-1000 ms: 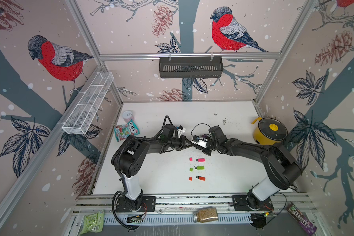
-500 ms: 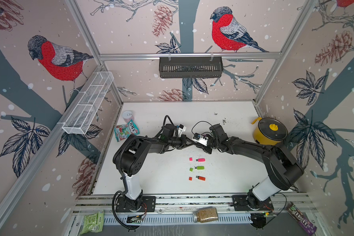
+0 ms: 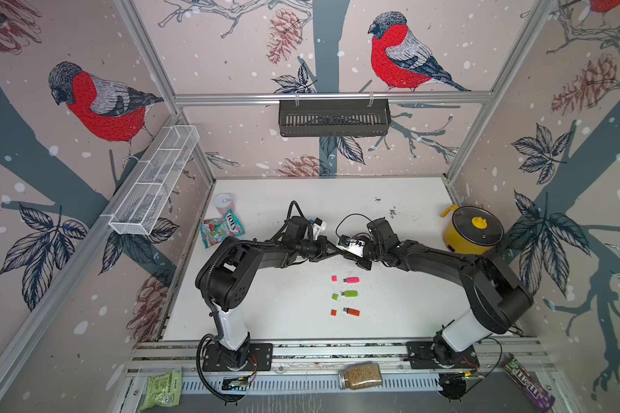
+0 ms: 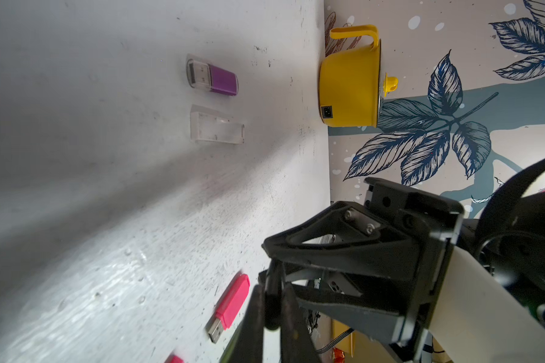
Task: Close the usb drive cover
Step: Close the cover of the USB drive.
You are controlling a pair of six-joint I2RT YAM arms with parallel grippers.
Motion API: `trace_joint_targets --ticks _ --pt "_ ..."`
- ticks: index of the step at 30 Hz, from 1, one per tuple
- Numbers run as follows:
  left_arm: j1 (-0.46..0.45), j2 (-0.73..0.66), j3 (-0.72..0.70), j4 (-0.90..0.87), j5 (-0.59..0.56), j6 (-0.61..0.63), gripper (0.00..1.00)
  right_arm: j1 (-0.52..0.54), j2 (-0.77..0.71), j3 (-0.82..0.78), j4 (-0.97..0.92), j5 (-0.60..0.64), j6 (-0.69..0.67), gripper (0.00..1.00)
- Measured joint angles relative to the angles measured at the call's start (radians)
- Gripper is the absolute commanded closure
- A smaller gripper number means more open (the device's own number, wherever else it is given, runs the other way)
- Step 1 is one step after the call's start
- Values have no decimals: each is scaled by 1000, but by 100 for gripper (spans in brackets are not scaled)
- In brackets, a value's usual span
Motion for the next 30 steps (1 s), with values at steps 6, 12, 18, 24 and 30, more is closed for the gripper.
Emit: trace_joint_targets --ticks 6,12,18,24,30 --pt "-11 -47 1 -24 7 8 52 2 -17 -28 74 -26 3 86" --pt "-11 -74 -10 -35 -2 11 44 -16 -45 -50 83 -40 11 86" --pt "-10 -112 -18 -63 -30 39 36 -60 -82 -66 89 -45 26 84" --pt "8 -161 -23 -132 -79 87 34 -101 -89 -47 18 -2 -2 83" --pt "35 -229 -43 -188 -134 131 34 -98 -28 -5 -101 94 -52 82"
